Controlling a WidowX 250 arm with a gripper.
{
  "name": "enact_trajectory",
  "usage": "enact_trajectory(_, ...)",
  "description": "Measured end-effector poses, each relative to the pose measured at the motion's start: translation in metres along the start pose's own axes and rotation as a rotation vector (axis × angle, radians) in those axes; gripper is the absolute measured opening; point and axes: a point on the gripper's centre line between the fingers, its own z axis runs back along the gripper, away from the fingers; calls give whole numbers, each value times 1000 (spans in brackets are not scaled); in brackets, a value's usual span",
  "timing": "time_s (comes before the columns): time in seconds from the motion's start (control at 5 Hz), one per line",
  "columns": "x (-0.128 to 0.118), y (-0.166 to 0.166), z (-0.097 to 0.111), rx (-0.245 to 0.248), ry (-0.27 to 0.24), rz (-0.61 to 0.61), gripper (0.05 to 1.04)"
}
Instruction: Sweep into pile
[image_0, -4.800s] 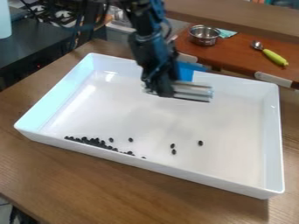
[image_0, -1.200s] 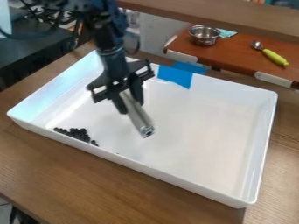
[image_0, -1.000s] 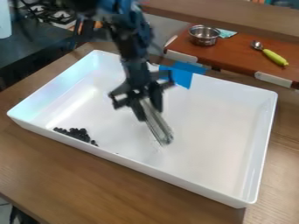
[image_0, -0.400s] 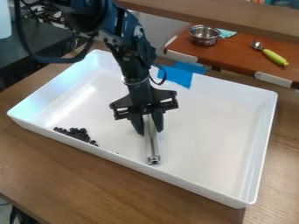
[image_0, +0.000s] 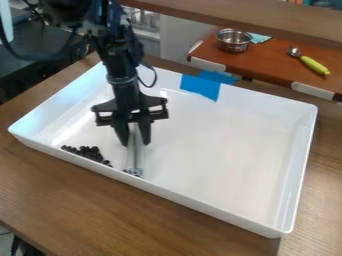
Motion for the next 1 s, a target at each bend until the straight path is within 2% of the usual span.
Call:
enact_trajectory(0.4,21,36,10,78,-33,5,384)
enact_trajectory(0.6,26,42,11,104,-69,3,384)
enact_trajectory(0.8,23,30,24,62,-71,62,384)
enact_trajectory(1.0,26,-17,46,8,-62,173,384)
